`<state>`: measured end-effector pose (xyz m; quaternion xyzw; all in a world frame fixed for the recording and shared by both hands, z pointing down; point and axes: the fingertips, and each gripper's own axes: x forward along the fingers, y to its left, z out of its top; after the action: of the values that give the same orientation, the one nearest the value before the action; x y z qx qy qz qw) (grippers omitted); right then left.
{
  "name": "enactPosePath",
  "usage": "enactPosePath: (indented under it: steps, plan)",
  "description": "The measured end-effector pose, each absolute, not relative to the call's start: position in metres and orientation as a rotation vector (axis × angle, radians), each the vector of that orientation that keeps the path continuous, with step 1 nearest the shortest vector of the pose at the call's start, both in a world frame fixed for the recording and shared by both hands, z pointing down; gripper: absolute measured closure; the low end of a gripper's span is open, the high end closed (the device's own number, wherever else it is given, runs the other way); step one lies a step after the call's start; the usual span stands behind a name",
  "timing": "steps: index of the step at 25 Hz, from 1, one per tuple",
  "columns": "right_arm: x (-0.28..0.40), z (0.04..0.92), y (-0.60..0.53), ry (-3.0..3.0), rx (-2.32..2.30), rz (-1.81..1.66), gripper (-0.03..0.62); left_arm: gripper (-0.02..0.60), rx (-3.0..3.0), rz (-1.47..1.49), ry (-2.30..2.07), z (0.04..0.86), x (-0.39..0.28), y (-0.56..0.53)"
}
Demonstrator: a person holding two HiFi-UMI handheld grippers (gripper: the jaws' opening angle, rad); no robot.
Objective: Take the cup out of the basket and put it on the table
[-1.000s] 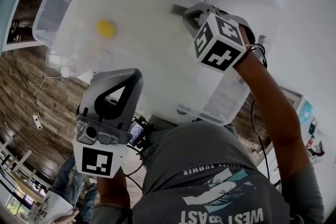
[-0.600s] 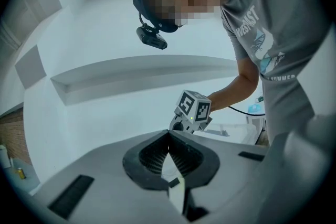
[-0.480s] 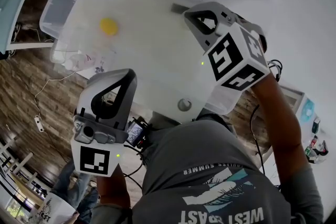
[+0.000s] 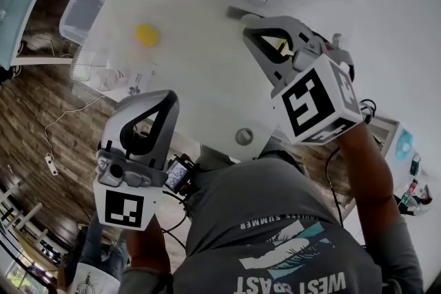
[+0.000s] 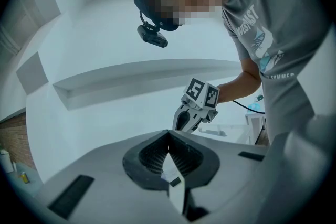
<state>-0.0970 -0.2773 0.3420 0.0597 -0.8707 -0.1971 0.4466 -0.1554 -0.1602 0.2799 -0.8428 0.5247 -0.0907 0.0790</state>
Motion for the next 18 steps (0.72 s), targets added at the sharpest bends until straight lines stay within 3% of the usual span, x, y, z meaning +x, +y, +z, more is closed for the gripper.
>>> enactPosePath:
  steps: [5,12,13,15,18]
  plan:
    - [-0.093,0.343,-0.264,-2.147,0.129,-0.474,0.583,0.572,-2.512,-0.269,1.58,0.277,-0.157,-0.153]
    - [-0.083,0.433,-0.296,-1.955,0.067,-0.418,0.583,0.572,-2.514,-0.261,1.59,0.28,-0.158,-0.146]
    - [-0.083,0.446,-0.301,-1.927,0.055,-0.399,0.578,0.572,-2.516,-0.259,1.595,0.282,-0.159,-0.145]
    - [-0.082,0.473,-0.309,-1.864,0.029,-0.357,0.502,0.572,-2.521,-0.259,1.61,0.286,-0.16,-0.143]
    - [-0.078,0.514,-0.322,-1.76,0.003,-0.306,0.488,0.572,-2.525,-0.264,1.631,0.29,-0.161,-0.139]
